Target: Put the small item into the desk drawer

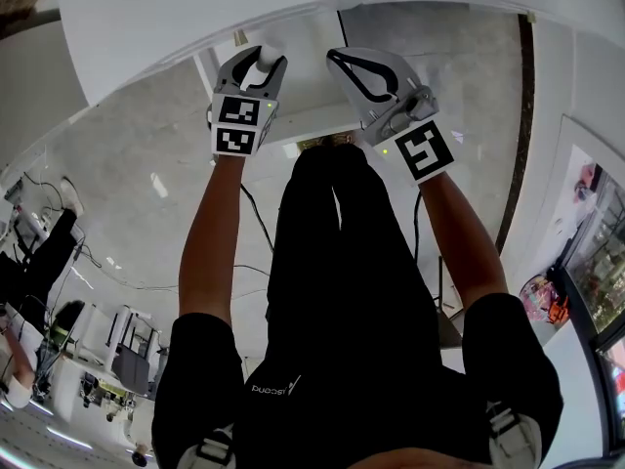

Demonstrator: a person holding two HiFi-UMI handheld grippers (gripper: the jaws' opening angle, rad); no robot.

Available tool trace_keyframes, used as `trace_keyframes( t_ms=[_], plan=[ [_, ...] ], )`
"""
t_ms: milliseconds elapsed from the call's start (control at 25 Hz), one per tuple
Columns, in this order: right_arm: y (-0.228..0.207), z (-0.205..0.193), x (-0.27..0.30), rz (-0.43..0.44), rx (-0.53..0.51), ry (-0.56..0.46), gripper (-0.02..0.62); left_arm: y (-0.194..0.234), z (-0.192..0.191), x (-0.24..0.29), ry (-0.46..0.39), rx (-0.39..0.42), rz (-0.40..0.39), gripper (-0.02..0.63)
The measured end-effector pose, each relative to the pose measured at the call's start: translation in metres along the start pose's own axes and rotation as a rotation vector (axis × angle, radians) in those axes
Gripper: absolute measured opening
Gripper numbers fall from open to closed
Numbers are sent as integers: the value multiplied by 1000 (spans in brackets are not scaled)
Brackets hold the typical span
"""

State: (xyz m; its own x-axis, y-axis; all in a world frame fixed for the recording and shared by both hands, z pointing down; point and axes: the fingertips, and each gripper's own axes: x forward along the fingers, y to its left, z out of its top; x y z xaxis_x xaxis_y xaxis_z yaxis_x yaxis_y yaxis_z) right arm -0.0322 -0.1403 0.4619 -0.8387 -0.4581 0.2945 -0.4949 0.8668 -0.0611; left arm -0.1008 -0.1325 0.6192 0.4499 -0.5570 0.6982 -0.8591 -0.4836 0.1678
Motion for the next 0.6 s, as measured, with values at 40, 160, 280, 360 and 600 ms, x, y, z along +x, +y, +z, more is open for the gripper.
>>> trace_keyframes(
  t_ms=[40, 160, 280, 360, 600],
  plan=[
    [0, -3, 2, 1, -1, 3, 2, 3, -4, 4, 11, -4, 2, 164],
    [-1, -15, 7, 7, 3, 17, 2, 12, -15, 18, 40, -12, 12, 164],
    [-6, -24, 10, 9, 10, 29, 2, 19, -23, 31, 73, -15, 17, 164],
    [-8, -29, 13, 9, 9, 29, 2, 26, -30, 40, 98, 2, 29, 164],
    [-10, -45, 13, 9, 21, 59, 2, 38, -54, 67, 176, 51, 64, 164]
  ],
)
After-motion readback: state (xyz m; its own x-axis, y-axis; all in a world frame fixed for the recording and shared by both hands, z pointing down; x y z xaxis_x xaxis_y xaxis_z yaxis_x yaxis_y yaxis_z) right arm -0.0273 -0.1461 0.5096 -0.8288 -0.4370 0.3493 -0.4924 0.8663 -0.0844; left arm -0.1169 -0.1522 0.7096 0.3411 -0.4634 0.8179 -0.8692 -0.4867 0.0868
